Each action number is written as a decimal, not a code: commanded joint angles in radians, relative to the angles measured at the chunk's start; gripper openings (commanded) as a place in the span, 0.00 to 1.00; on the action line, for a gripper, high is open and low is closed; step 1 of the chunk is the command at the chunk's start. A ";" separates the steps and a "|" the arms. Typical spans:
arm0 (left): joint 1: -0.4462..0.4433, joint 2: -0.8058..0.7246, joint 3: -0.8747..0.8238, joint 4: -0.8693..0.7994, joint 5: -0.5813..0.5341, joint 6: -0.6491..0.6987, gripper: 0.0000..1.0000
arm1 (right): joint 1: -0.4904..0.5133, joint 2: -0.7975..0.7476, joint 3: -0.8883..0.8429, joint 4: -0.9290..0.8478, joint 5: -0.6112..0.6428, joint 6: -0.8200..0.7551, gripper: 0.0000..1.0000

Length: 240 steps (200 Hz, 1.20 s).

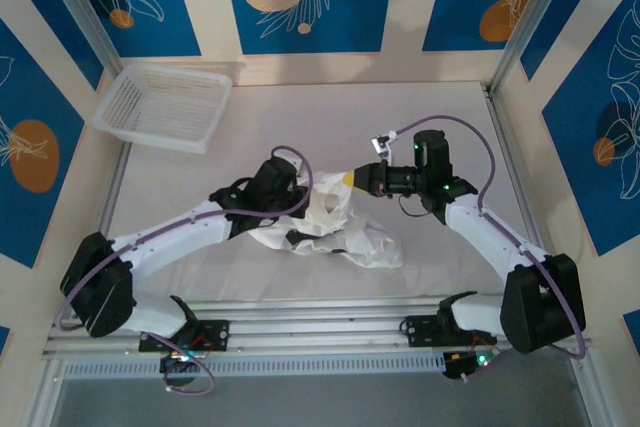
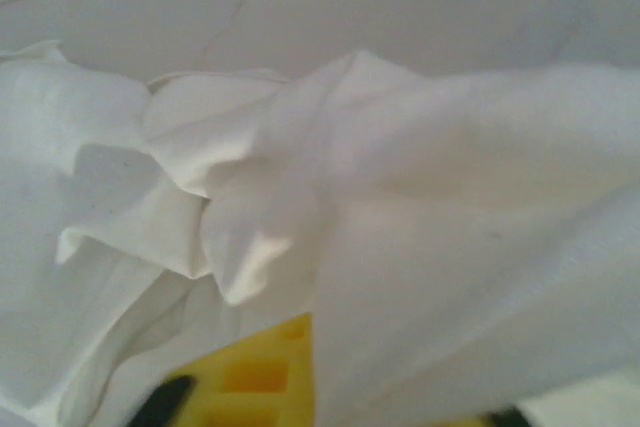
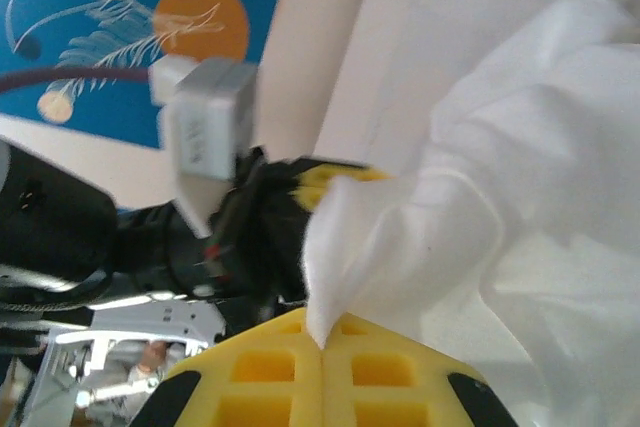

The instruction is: Fold the inside-out t-shirt

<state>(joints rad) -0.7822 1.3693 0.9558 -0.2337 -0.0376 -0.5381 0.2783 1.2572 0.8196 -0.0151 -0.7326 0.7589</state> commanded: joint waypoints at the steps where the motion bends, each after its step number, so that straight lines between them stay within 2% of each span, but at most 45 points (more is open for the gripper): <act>1: 0.092 -0.059 -0.066 0.221 0.439 -0.031 0.00 | -0.065 0.069 0.051 -0.219 0.022 -0.095 0.02; 11: 0.139 -0.039 -0.104 0.416 0.691 -0.158 0.00 | -0.095 0.115 0.059 -0.261 0.036 -0.123 0.08; 22: 0.160 -0.013 -0.134 0.605 0.817 -0.280 0.00 | -0.117 0.156 0.072 -0.280 0.022 -0.136 0.13; 31: 0.162 -0.009 -0.140 0.632 0.828 -0.296 0.00 | -0.122 0.175 0.087 -0.289 -0.008 -0.135 0.22; 44: 0.162 -0.012 -0.125 0.530 0.795 -0.239 0.00 | -0.121 0.159 0.105 -0.299 -0.041 -0.136 0.36; 62: 0.166 -0.005 -0.121 0.480 0.767 -0.213 0.00 | -0.136 0.051 0.070 -0.290 0.040 -0.120 0.41; 75: 0.167 0.009 -0.118 0.484 0.755 -0.225 0.00 | -0.144 -0.081 -0.006 -0.253 0.198 -0.079 0.41; 86: 0.167 0.025 -0.109 0.489 0.756 -0.233 0.00 | -0.107 -0.205 -0.083 -0.190 0.325 -0.088 0.39; 102: 0.167 0.048 -0.093 0.487 0.762 -0.236 0.00 | 0.064 -0.376 -0.167 -0.146 0.605 -0.213 0.38; 112: 0.167 0.061 -0.085 0.487 0.762 -0.237 0.00 | 0.201 -0.454 -0.215 -0.109 0.774 -0.290 0.30; 126: 0.167 0.075 -0.076 0.485 0.758 -0.243 0.00 | 0.318 -0.488 -0.255 -0.052 0.840 -0.325 0.22; 136: 0.167 0.084 -0.071 0.489 0.757 -0.248 0.00 | 0.389 -0.460 -0.248 -0.061 0.887 -0.357 0.21; 143: 0.168 0.089 -0.069 0.493 0.759 -0.254 0.00 | 0.442 -0.423 -0.233 -0.084 0.954 -0.399 0.25; 150: 0.168 0.092 -0.068 0.495 0.759 -0.257 0.00 | 0.494 -0.381 -0.217 -0.106 1.052 -0.457 0.33; 167: 0.167 0.089 -0.069 0.490 0.755 -0.263 0.00 | 0.591 -0.269 -0.191 -0.121 1.492 -0.543 0.50; 173: 0.168 0.085 -0.070 0.487 0.753 -0.263 0.00 | 0.590 -0.235 -0.194 -0.093 1.577 -0.589 0.52; 184: 0.167 0.076 -0.074 0.482 0.747 -0.261 0.00 | 0.563 -0.182 -0.200 -0.039 1.510 -0.710 0.57; 193: 0.168 0.070 -0.075 0.478 0.743 -0.259 0.00 | 0.554 -0.137 -0.195 -0.017 1.480 -0.740 0.62; 209: 0.169 0.066 -0.069 0.475 0.752 -0.257 0.00 | 0.526 -0.073 -0.164 -0.030 1.406 -0.733 0.60; 215: 0.169 0.065 -0.067 0.474 0.754 -0.255 0.00 | 0.516 -0.061 -0.150 -0.037 1.379 -0.718 0.52; 226: 0.174 0.059 -0.064 0.456 0.751 -0.241 0.00 | 0.497 -0.068 -0.129 -0.050 1.292 -0.690 0.22; 236: 0.189 0.059 -0.061 0.426 0.739 -0.224 0.00 | 0.463 -0.108 -0.126 -0.049 1.088 -0.670 0.00; 240: 0.198 0.061 -0.060 0.416 0.737 -0.213 0.00 | 0.440 -0.130 -0.133 -0.036 0.962 -0.659 0.00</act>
<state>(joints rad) -0.6147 1.4563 0.8612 0.2180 0.6914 -0.7860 0.7818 1.2007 0.6365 -0.0978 0.5613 0.0959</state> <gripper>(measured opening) 0.051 0.223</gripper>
